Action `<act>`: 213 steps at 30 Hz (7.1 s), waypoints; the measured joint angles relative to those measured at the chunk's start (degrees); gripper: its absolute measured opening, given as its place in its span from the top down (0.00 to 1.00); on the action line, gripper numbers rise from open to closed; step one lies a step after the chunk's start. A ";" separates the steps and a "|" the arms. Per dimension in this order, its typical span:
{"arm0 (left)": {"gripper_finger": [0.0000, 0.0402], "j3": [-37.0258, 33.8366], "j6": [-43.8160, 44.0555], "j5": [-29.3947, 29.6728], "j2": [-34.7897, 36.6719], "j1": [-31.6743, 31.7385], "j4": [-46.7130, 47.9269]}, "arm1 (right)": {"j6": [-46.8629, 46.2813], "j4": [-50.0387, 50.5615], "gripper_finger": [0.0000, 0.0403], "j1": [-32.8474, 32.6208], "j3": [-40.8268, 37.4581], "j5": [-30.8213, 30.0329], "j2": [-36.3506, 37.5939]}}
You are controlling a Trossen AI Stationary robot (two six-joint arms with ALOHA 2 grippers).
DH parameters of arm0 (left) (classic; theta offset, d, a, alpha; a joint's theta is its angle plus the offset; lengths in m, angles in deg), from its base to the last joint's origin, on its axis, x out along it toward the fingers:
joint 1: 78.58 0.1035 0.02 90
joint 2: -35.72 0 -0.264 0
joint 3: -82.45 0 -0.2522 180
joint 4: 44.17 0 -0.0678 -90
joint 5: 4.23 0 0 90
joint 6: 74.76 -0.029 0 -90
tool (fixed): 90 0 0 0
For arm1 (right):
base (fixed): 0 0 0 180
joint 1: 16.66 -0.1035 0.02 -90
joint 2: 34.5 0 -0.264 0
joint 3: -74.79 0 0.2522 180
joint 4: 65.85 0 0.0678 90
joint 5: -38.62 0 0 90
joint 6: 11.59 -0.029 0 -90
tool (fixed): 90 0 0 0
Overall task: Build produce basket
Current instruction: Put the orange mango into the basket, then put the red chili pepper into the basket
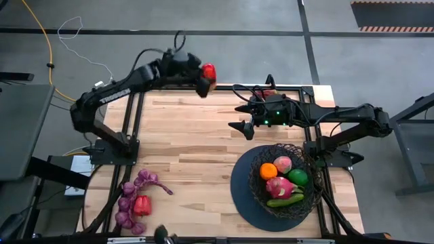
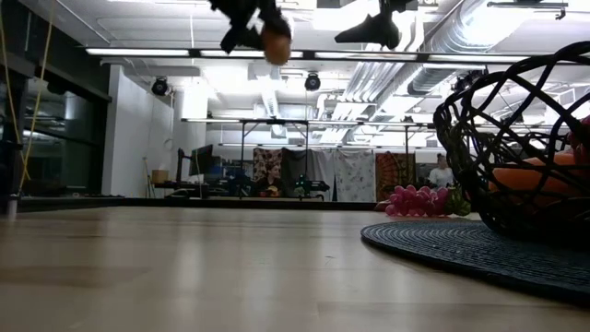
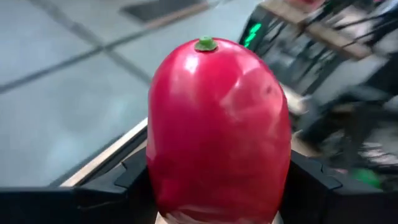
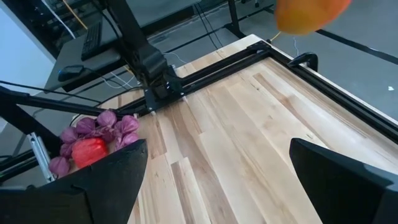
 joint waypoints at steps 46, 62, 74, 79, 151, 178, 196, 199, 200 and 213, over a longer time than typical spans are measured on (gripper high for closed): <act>0.42 -43.26 -3.34 -2.10 21.04 -21.62 -55.82 | 8.36 -20.31 0.05 -2.30 0.00 8.98 -7.95; 0.42 -34.40 -5.32 -2.12 8.50 -23.96 -55.76 | 6.38 -21.68 0.07 -2.91 -0.04 9.29 -10.21; 0.32 -34.26 -5.25 -2.95 8.38 -23.70 -55.24 | 6.34 -21.00 0.38 -2.90 -0.04 9.86 -10.21; 0.20 -34.26 -3.96 -3.17 8.38 -23.70 -53.66 | 6.83 -20.84 0.52 -2.84 -0.04 9.82 -10.21; 0.10 -42.63 -11.35 11.19 38.57 -24.46 -39.36 | -71.83 18.49 0.49 -39.02 -13.05 8.30 2.08; 0.10 -42.61 -13.27 11.17 38.57 -24.46 -39.16 | -75.32 22.96 0.21 -36.13 -13.05 14.30 -1.32; 0.10 -42.61 -9.32 10.29 38.63 -24.44 -39.12 | -42.10 9.45 0.20 -23.07 -13.05 4.61 14.53; 0.10 -42.59 -4.29 8.47 39.30 -24.44 -39.16 | -27.67 5.76 0.20 -17.67 -13.05 1.01 13.46; 0.10 -42.59 -2.63 7.70 39.58 -24.44 -39.16 | -22.46 3.84 0.20 -15.92 -13.05 -0.41 13.14; 0.10 -42.59 0.07 9.79 42.39 -24.46 -39.18 | 10.26 -11.99 0.20 -0.67 -13.05 0.77 12.35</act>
